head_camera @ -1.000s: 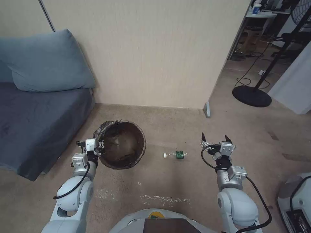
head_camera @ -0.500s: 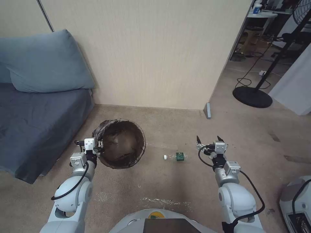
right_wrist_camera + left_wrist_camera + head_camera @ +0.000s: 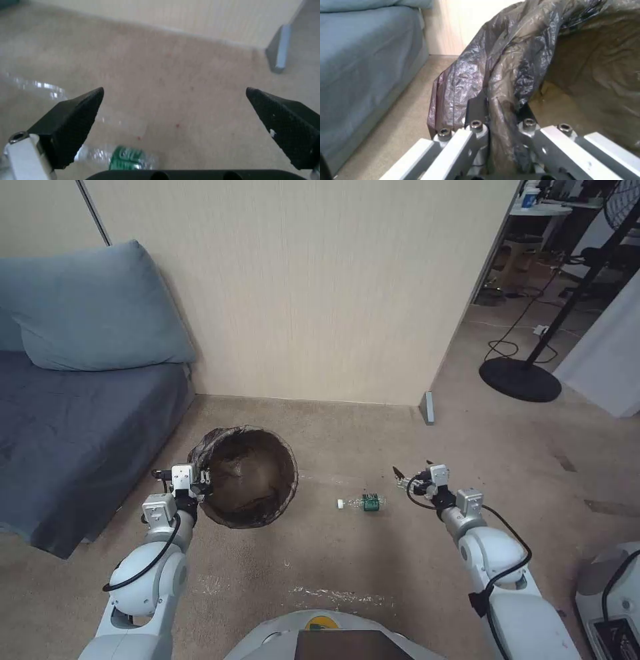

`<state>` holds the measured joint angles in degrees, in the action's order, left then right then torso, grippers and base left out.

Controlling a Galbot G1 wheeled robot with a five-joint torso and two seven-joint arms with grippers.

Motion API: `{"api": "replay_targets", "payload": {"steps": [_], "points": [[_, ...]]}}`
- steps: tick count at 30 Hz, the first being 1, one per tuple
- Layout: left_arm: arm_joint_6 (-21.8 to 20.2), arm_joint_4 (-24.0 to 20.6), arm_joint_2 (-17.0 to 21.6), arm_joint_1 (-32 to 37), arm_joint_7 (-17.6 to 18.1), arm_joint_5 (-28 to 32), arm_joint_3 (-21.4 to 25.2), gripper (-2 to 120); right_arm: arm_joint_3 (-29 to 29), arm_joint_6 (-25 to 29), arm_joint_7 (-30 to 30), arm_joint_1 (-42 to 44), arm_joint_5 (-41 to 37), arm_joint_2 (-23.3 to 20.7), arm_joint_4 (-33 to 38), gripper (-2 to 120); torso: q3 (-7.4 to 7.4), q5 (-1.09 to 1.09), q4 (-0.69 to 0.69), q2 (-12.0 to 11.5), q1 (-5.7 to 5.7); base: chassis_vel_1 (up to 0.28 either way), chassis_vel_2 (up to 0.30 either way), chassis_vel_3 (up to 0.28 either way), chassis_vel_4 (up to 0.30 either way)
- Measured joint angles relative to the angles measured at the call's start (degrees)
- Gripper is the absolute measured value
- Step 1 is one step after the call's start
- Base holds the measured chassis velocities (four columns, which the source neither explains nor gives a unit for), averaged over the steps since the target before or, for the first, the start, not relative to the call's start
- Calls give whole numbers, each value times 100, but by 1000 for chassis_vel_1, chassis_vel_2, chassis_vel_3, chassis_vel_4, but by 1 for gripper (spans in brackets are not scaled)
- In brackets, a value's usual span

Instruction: Pick up the trash bin, then pick up the garbage from the floor and place it into the trash bin.

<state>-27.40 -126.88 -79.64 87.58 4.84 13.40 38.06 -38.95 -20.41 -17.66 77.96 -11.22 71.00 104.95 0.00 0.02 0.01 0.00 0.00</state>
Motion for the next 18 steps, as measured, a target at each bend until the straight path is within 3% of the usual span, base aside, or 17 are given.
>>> {"api": "replay_targets", "payload": {"steps": [12, 18], "points": [[-118, 119, 105, -137, -5, 62, -45, 4, 385, -111, -929, -536, 123, -1283, -1076, 100, 0, 0, -1, 0, 0, 0, 0, 0, 0], [-156, 138, 100, -168, 2, 66, -46, 4, 887, -120, -976, -974, -5, -1643, -1562, 100, 0, 0, 0, 0, 0, 0, 0, 0, 0]]}}
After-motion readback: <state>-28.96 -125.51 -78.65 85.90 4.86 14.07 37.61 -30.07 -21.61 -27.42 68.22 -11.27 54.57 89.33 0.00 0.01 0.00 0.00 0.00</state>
